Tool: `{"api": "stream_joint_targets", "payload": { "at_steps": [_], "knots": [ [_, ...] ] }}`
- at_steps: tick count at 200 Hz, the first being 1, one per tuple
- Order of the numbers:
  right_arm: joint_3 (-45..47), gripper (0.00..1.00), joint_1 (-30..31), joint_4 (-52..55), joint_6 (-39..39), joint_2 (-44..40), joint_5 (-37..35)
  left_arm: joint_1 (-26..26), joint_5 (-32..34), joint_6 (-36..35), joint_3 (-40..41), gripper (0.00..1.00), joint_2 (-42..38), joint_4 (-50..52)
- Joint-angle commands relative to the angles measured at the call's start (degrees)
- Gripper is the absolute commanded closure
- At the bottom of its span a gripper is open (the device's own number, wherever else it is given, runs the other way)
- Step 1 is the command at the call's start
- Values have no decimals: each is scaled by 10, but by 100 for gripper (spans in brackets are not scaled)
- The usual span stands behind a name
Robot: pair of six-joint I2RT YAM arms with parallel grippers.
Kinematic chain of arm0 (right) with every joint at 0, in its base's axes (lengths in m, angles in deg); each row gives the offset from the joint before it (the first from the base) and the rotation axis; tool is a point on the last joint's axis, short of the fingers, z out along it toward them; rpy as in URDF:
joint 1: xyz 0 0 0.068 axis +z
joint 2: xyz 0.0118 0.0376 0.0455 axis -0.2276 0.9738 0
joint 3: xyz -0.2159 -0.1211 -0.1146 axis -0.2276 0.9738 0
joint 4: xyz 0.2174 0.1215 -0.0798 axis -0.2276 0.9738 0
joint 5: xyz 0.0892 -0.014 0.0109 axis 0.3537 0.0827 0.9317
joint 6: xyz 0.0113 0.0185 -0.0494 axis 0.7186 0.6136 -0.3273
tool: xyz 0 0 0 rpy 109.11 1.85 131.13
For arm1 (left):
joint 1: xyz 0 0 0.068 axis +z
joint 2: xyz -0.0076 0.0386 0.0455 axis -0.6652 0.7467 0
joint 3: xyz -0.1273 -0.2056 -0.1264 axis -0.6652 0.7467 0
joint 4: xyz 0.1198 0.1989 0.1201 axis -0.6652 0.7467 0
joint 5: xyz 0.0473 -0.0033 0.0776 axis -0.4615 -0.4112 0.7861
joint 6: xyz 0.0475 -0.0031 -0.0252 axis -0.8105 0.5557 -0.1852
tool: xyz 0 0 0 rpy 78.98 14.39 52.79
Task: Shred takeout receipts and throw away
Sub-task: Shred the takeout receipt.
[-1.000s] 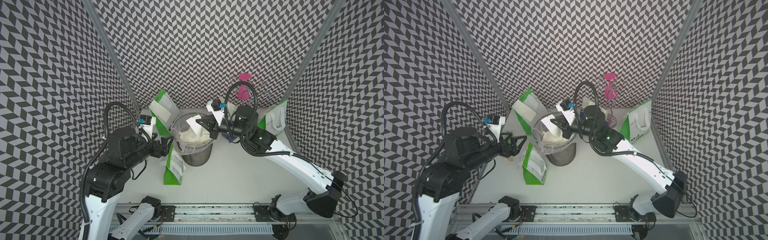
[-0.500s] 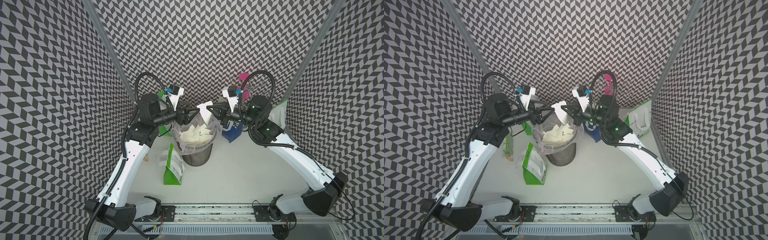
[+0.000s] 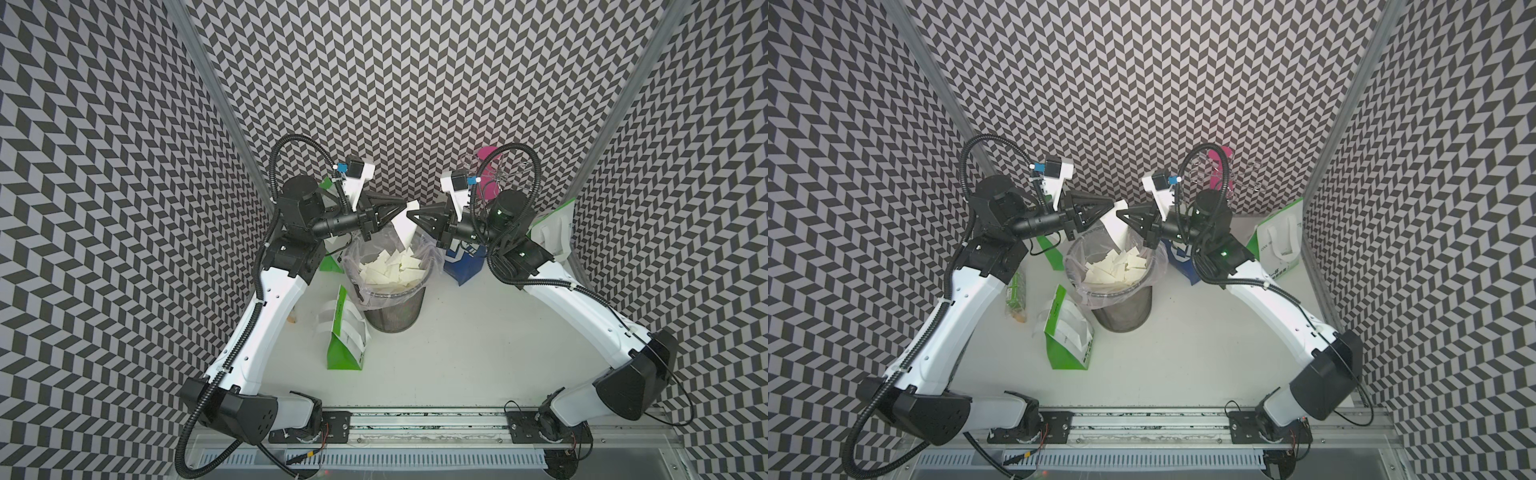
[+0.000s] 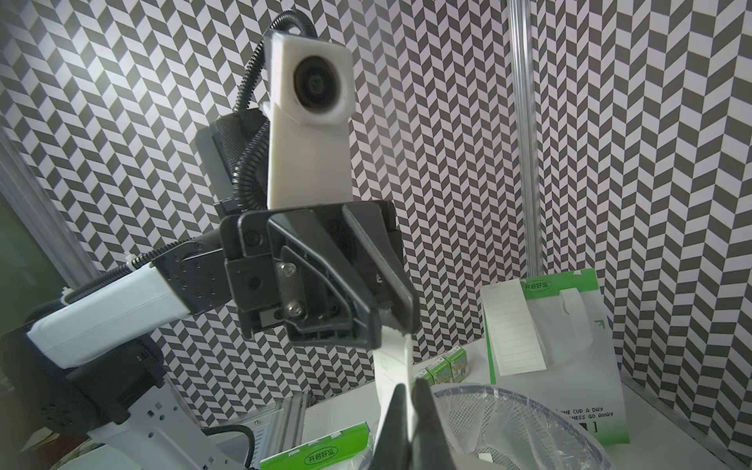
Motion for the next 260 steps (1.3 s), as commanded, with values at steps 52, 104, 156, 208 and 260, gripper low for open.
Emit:
{"api": "stream_joint_targets", "payload": {
  "at_steps": [52,104,156,208,260],
  "knots": [
    [18,100,-12,-80,40,-5,10,-2,-10,-18,-13,76,3,28],
    [28,100,-13,-103,58,-5,17,-3,-28,5,-10,86,7,5],
    [35,100,-13,-115,65,-8,29,-3,-26,-1,-18,90,14,18],
    [40,97,-13,-109,56,-14,33,-3,-43,-3,-35,100,23,35],
    [-26,50,-43,56,-130,-2,65,-3,-42,-90,-64,100,26,138]
  ]
}}
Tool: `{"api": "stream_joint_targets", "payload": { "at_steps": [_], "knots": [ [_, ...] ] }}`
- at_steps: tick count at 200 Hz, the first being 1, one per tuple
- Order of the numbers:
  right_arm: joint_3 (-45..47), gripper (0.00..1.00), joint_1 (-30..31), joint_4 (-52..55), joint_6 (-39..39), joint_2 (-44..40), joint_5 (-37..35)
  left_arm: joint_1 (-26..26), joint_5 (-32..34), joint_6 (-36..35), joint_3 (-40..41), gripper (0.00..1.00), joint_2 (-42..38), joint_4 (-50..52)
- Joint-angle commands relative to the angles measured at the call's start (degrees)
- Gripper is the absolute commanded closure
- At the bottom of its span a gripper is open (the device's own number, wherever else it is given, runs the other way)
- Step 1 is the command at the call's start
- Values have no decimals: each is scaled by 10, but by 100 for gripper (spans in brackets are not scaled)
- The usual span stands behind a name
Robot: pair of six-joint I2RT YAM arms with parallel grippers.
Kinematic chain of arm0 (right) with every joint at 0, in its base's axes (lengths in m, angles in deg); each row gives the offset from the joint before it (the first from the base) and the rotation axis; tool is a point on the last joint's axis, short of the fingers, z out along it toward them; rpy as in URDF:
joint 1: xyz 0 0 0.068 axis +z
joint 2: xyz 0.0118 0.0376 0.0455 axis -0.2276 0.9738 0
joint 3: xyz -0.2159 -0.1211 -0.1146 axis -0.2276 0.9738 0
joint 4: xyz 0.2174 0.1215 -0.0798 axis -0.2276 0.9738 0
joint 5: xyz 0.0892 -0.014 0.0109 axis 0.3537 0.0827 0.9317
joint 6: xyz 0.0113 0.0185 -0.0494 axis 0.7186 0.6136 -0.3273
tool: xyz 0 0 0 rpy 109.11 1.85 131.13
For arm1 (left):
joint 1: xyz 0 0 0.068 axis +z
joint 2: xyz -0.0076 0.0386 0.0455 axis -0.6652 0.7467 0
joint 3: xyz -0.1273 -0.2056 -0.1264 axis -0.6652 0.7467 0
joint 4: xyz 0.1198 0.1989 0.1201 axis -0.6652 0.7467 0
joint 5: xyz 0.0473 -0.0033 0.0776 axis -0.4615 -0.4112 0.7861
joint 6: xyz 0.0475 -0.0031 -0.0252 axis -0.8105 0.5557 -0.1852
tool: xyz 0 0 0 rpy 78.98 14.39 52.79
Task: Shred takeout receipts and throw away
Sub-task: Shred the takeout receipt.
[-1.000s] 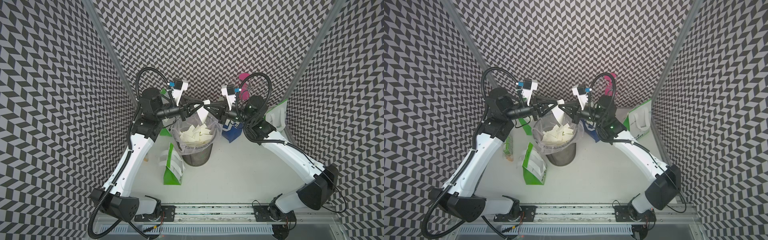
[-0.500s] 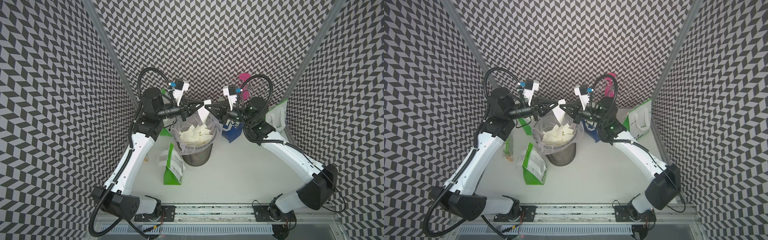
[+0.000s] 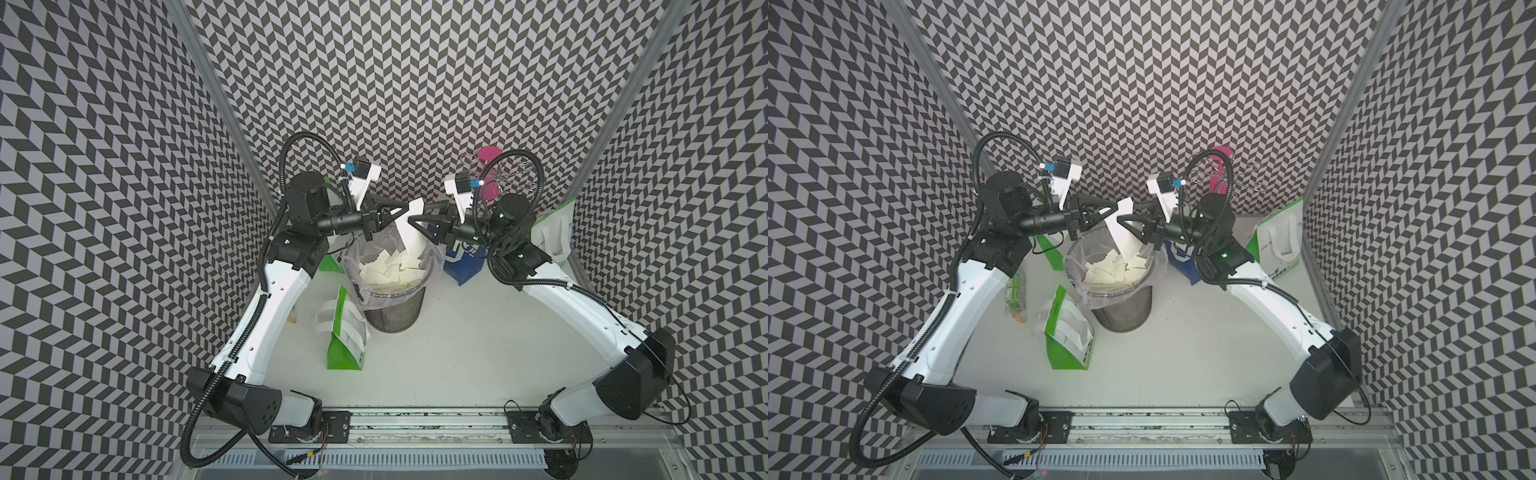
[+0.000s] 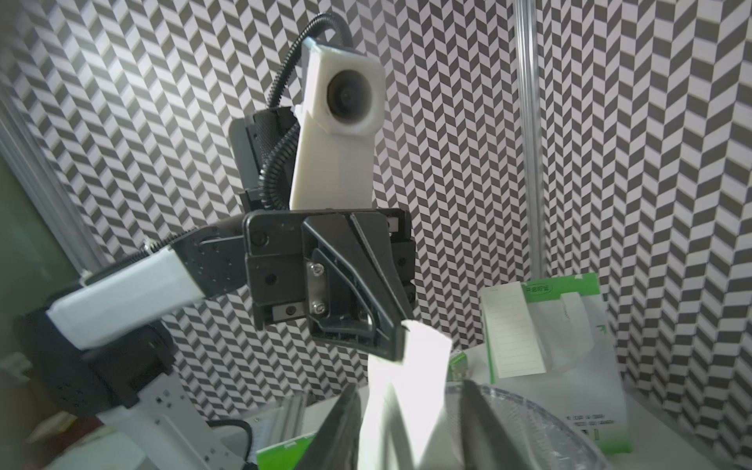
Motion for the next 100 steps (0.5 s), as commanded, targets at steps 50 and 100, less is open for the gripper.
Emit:
{"api": "stream_joint_targets", "payload": {
  "at_steps": [50,100],
  "knots": [
    [-134,47,-35,193,-221,38,116,-5,-4,-207,-116,100,38,247],
    [-181,52,-25,248,-253,69,135,-6,-9,-250,-165,100,68,296]
  ]
}}
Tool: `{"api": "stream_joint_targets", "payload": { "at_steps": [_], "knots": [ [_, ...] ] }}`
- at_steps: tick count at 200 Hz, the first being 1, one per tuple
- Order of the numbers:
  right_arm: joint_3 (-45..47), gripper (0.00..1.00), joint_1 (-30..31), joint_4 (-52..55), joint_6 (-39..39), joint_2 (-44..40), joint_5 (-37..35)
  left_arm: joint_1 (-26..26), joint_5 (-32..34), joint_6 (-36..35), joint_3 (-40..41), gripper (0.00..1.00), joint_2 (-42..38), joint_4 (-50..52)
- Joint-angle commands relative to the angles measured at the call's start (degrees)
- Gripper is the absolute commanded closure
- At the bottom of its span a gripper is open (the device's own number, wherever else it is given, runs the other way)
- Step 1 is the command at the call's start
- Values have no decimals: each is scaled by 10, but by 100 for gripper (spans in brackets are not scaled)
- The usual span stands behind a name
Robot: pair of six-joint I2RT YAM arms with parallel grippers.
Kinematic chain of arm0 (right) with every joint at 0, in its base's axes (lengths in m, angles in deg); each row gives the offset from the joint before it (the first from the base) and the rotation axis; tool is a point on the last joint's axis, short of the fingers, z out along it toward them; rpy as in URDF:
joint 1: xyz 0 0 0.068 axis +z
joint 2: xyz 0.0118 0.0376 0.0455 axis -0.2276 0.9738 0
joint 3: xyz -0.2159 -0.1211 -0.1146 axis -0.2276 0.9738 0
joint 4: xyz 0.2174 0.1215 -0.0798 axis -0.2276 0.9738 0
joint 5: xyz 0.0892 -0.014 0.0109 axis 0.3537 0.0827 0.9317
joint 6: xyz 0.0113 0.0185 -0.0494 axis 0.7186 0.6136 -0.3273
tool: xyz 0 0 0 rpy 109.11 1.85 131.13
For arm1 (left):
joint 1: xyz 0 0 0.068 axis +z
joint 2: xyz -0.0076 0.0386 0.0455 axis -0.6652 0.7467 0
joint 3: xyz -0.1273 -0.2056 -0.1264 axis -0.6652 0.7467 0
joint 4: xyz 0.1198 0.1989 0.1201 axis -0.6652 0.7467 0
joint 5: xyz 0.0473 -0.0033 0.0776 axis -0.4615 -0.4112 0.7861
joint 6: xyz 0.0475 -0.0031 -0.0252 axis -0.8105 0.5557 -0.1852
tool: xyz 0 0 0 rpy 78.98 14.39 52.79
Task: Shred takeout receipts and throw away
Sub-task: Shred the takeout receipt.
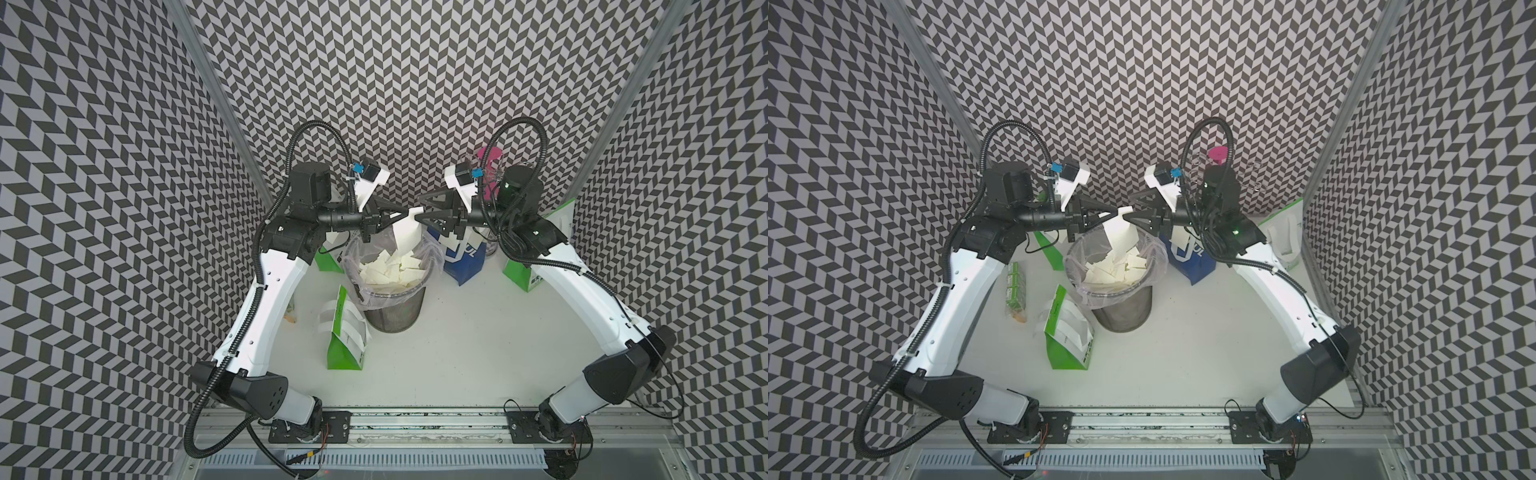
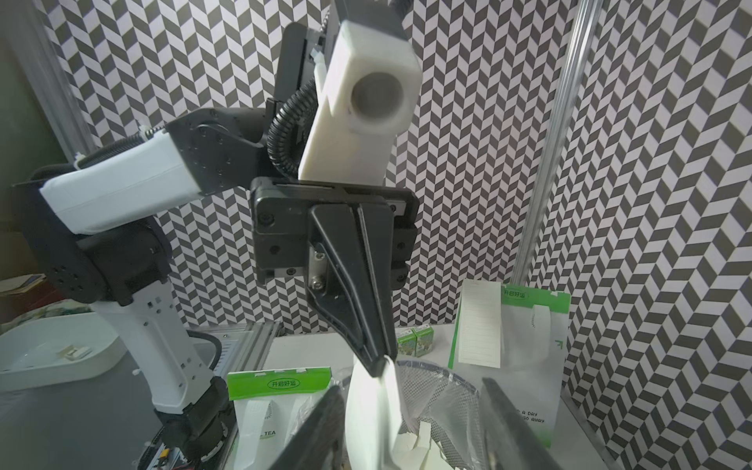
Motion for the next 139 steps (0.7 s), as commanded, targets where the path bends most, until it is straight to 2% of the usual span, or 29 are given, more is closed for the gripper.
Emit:
{"api": "stream_joint_targets", "payload": {
  "at_steps": [1,36,78,118,139],
  "knots": [
    [-16,52,6,37,-36,13,29,-5,-9,-55,-37,100,16,65],
    [-24,70,6,41,-31,18,32,-7,-6,-68,-52,100,24,82],
    [-21,80,9,28,-22,17,28,-9,-16,-74,-62,100,34,100],
    [-21,99,14,41,-48,14,5,-10,-13,-70,-64,100,36,105],
    [1,100,26,27,-82,-5,-48,-9,6,-62,-65,100,38,110]
  ]
}}
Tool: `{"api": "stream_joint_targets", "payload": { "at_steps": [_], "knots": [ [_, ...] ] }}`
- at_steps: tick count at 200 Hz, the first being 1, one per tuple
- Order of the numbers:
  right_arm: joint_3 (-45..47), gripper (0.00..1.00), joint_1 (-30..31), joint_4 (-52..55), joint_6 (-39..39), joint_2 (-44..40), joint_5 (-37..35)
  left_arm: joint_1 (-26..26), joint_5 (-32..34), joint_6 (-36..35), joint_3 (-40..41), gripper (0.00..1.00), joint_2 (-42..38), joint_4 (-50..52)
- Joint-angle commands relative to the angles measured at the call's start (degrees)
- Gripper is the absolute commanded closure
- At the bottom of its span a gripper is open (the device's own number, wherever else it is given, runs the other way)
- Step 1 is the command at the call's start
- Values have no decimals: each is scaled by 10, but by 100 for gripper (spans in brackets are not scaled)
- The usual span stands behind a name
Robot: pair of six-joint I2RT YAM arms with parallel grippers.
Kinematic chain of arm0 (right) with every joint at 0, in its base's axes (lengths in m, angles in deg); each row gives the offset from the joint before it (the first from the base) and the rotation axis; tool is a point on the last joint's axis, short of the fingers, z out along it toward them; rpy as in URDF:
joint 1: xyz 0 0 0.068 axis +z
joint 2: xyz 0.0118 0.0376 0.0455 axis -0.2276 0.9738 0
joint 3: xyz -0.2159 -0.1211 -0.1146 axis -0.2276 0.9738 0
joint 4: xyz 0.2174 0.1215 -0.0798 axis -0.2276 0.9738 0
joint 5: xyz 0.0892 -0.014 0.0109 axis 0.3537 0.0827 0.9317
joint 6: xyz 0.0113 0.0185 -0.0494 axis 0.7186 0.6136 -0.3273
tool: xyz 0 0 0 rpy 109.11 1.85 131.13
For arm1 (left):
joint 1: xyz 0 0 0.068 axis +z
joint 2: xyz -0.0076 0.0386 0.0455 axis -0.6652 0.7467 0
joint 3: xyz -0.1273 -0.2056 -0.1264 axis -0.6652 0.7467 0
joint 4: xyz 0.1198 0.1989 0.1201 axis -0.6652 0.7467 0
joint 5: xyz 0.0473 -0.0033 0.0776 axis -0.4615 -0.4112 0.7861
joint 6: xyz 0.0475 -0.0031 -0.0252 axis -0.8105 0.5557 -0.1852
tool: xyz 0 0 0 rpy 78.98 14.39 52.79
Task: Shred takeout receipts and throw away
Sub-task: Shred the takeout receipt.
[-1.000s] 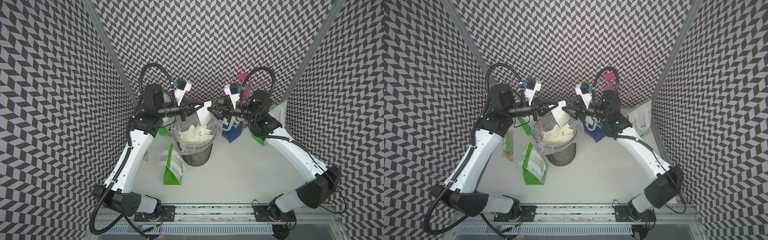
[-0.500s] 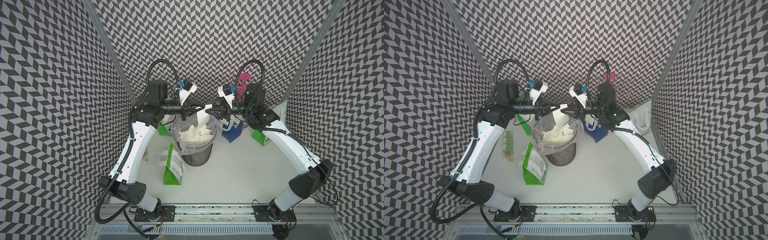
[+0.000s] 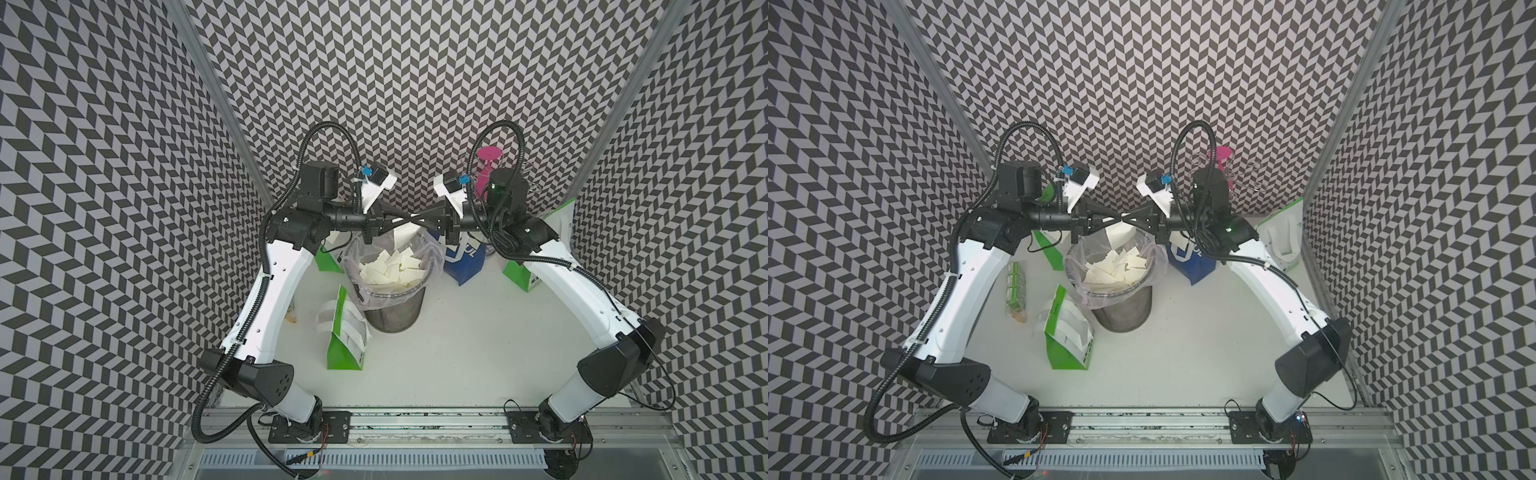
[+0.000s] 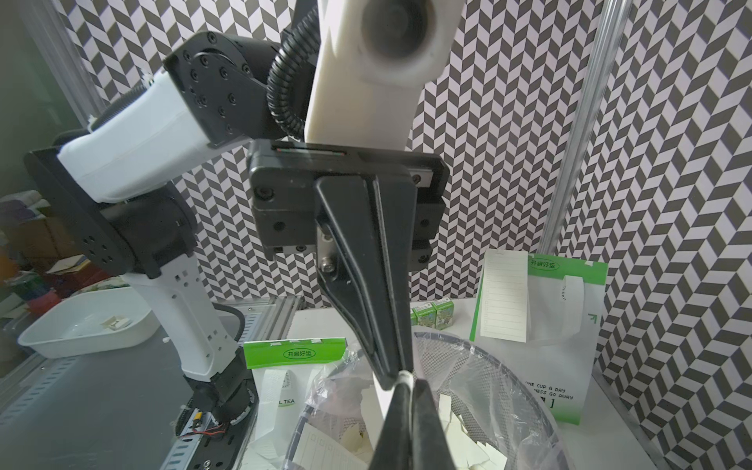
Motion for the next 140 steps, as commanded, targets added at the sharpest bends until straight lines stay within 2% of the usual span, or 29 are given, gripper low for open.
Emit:
{"api": "stream_joint_targets", "payload": {
  "at_steps": [1,34,74,109,140],
  "knots": [
    [12,100,16,-30,-47,-25,-57,-4,7,-3,-20,100,3,20],
    [107,100,26,-145,-73,-90,-125,-4,57,41,-15,100,1,17],
    [208,100,50,-271,-115,-157,-180,-4,65,78,2,100,-6,2],
    [240,100,67,-303,-147,-188,-205,-3,119,85,3,100,-2,17],
    [250,100,67,-319,-124,-203,-213,-2,183,93,-3,100,6,21]
  ]
}}
